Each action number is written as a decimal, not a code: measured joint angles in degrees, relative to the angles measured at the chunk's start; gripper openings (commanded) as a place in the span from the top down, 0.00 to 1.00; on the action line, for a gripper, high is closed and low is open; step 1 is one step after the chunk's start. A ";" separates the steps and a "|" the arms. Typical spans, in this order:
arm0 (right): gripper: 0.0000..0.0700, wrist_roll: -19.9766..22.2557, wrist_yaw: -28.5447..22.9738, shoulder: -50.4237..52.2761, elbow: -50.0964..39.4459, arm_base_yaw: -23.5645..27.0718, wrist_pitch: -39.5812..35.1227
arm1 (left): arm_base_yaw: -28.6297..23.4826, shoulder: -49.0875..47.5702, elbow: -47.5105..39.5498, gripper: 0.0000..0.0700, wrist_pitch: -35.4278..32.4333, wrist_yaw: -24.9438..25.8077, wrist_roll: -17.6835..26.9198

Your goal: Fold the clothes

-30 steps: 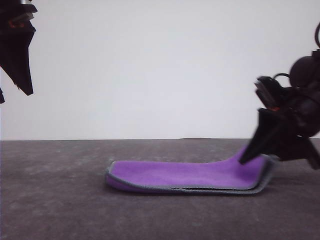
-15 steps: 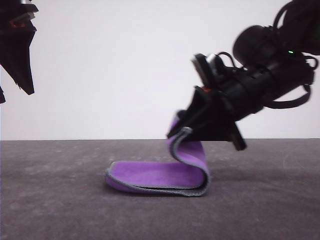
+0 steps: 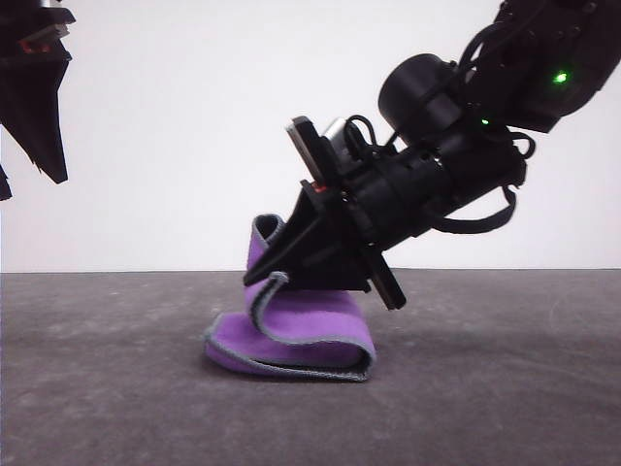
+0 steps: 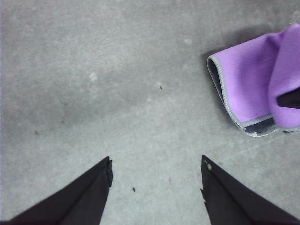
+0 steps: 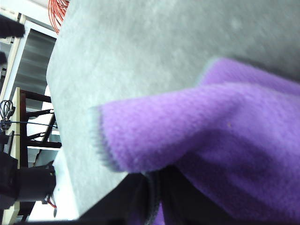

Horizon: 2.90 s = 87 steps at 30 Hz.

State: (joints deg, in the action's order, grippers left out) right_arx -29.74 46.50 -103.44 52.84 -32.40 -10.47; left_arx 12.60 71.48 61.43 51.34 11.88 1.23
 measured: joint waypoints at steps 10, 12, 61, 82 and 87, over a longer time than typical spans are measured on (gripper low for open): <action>0.54 -0.59 0.13 -1.05 0.37 -0.25 0.15 | 0.00 0.00 0.00 0.48 0.01 0.00 0.01; 0.50 -0.59 0.61 -1.07 0.37 -0.27 0.13 | 0.00 0.01 0.00 0.48 0.00 0.00 0.01; 0.62 35.51 -31.69 29.86 6.79 24.10 55.92 | -0.81 0.00 0.00 0.59 -4.37 0.02 1.76; 0.99 35.87 -31.69 29.86 6.78 24.14 55.25 | -0.81 0.00 0.00 0.98 -3.29 0.02 2.17; 0.99 35.87 -31.69 29.86 6.78 24.14 55.24 | -0.78 -0.14 -0.01 0.98 -3.30 -0.02 2.17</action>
State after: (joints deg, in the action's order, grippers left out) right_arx 6.13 14.81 -73.58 59.61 -8.25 44.76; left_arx 11.82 71.35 61.42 48.04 11.86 3.40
